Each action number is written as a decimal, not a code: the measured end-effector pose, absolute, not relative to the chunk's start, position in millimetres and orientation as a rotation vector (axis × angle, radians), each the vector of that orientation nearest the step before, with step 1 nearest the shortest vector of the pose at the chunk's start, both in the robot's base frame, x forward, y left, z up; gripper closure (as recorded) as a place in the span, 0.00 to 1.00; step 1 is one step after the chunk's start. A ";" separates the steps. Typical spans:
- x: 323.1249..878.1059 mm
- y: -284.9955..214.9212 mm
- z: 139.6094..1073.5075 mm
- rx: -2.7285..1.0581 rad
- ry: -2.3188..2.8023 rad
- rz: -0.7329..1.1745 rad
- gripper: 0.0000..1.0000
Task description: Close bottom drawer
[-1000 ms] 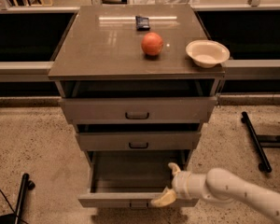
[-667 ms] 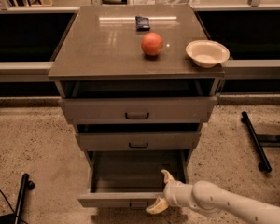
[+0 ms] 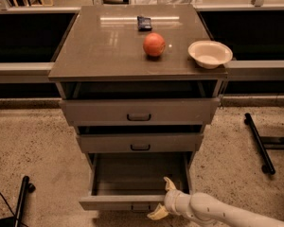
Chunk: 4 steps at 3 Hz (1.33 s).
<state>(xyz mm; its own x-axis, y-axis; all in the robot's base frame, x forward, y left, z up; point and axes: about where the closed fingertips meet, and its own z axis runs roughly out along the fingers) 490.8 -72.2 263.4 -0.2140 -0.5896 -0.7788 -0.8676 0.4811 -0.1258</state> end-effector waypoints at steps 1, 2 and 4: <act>490.9 -72.3 263.5 -1.212 1.919 0.434 0.18; 477.9 -86.4 242.4 -1.287 1.894 0.404 0.41; 458.7 -107.9 219.8 -1.449 1.840 0.343 0.95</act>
Offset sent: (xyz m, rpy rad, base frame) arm -0.0321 -0.0406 -0.0534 -0.1177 -0.0566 0.1168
